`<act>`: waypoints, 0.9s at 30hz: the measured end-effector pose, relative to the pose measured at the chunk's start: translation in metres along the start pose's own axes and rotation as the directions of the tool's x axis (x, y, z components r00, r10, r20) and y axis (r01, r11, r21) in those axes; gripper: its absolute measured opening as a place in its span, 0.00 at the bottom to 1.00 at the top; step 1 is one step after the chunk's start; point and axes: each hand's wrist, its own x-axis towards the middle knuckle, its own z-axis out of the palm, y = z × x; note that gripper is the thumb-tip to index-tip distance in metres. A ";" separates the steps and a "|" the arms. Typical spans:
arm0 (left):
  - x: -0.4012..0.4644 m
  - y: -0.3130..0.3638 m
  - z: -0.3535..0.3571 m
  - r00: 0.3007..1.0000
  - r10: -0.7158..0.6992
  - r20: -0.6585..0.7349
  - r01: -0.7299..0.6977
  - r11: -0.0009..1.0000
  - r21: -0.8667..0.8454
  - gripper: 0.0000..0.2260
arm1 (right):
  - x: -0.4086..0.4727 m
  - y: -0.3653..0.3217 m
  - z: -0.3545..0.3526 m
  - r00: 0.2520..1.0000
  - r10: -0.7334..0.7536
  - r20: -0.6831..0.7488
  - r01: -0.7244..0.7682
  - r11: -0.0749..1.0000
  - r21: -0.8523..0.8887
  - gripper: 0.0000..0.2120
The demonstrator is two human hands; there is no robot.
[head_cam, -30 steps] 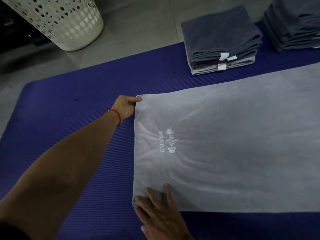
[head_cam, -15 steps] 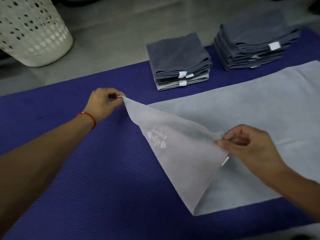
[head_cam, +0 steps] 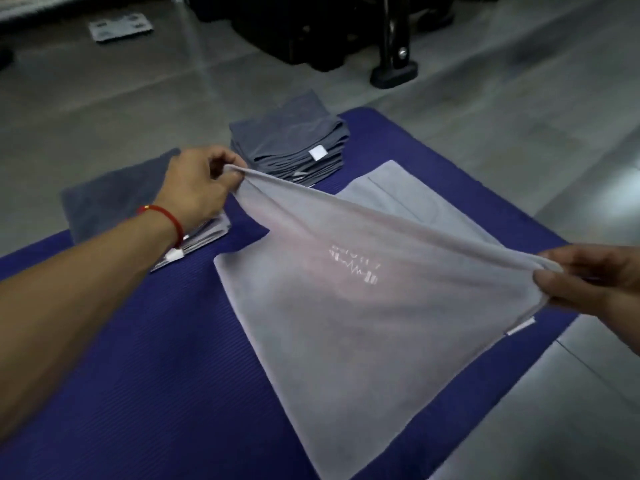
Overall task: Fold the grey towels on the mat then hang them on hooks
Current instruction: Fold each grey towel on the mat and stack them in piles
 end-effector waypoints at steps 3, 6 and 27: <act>0.049 0.044 0.050 0.992 0.115 0.058 -0.122 0.983 0.138 0.06 | 0.013 0.048 -0.015 0.980 0.099 -0.173 -0.072 0.985 0.157 0.10; 0.093 0.079 0.090 0.946 0.300 0.123 -0.324 0.869 0.374 0.04 | 0.029 0.090 -0.010 0.936 0.238 -0.259 -0.185 0.959 0.213 0.08; 0.215 0.089 0.344 0.936 0.045 0.348 -0.204 0.876 0.437 0.09 | 0.107 0.211 0.025 0.742 -0.049 -0.669 -0.325 0.846 -0.423 0.11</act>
